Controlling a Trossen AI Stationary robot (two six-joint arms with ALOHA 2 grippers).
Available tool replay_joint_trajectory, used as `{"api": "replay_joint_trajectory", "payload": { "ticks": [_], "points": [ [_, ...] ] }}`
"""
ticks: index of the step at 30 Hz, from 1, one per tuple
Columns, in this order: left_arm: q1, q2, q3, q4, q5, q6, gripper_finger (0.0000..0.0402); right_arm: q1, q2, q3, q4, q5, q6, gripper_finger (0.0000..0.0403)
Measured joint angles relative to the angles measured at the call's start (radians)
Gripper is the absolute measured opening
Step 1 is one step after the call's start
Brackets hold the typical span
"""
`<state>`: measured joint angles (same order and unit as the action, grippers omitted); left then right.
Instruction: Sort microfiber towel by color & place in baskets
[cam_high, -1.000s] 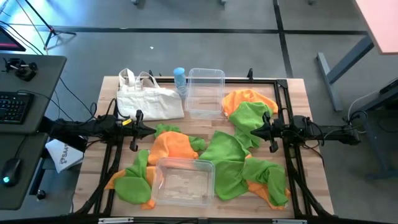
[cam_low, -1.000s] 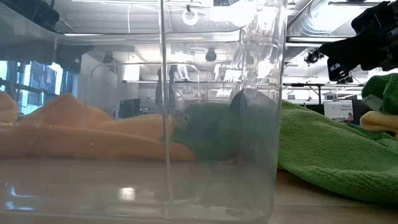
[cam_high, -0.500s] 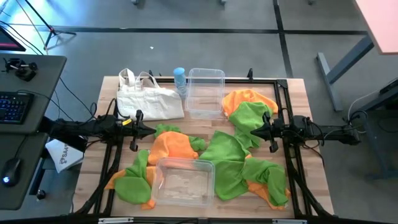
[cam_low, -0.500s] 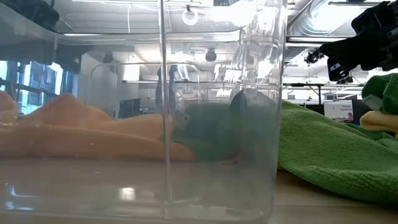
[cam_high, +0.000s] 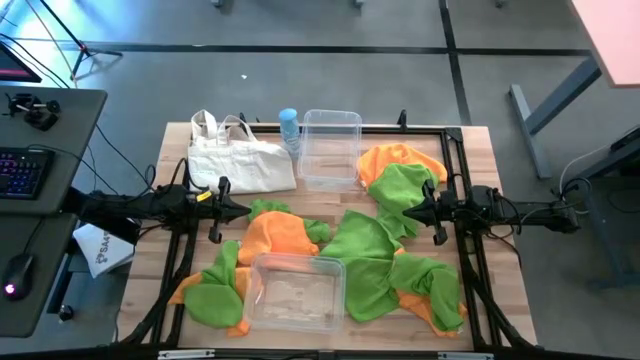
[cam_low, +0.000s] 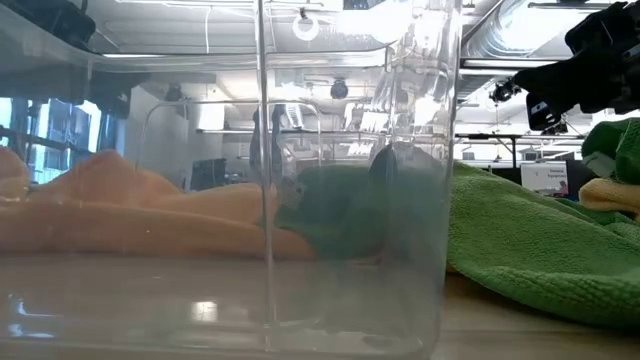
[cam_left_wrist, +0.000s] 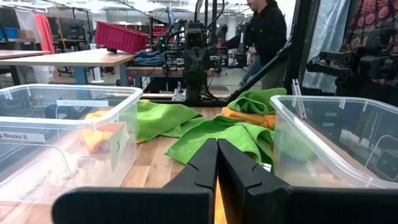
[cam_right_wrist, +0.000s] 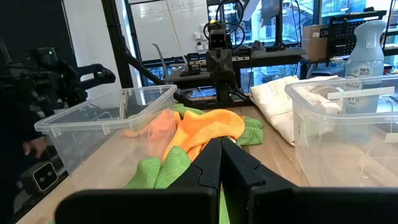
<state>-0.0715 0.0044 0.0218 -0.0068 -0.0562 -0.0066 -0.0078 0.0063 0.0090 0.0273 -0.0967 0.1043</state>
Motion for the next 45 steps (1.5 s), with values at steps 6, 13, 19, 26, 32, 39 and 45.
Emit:
{"api": "replay_joint_trajectory", "payload": {
  "ticks": [6,13,19,26,32,39,45],
  "points": [
    [0.000,0.000,0.000,0.000,0.000,0.000,0.0000,0.000,0.000,0.000,0.000,0.000,0.000,0.0000],
    [0.000,0.000,0.000,0.000,0.000,0.000,0.0000,0.000,0.000,0.000,0.000,0.000,0.000,0.0000],
    [0.000,0.000,0.000,0.000,0.000,0.000,0.0000,0.000,0.000,0.000,0.000,0.000,0.000,0.0000],
    [0.000,0.000,0.000,0.000,0.000,0.000,0.0000,0.000,0.000,0.000,0.000,0.000,0.000,0.0000],
    [0.000,0.000,0.000,0.000,0.000,0.000,0.0000,0.000,0.000,0.000,0.000,0.000,0.109,0.0000],
    [0.000,0.000,0.000,0.000,0.000,0.000,0.0000,0.000,0.000,0.002,-0.004,0.020,0.108,0.0000],
    [0.000,0.000,0.000,0.000,0.000,0.000,0.0000,0.000,0.045,0.124,-0.107,0.089,0.068,0.0000]
  ]
}}
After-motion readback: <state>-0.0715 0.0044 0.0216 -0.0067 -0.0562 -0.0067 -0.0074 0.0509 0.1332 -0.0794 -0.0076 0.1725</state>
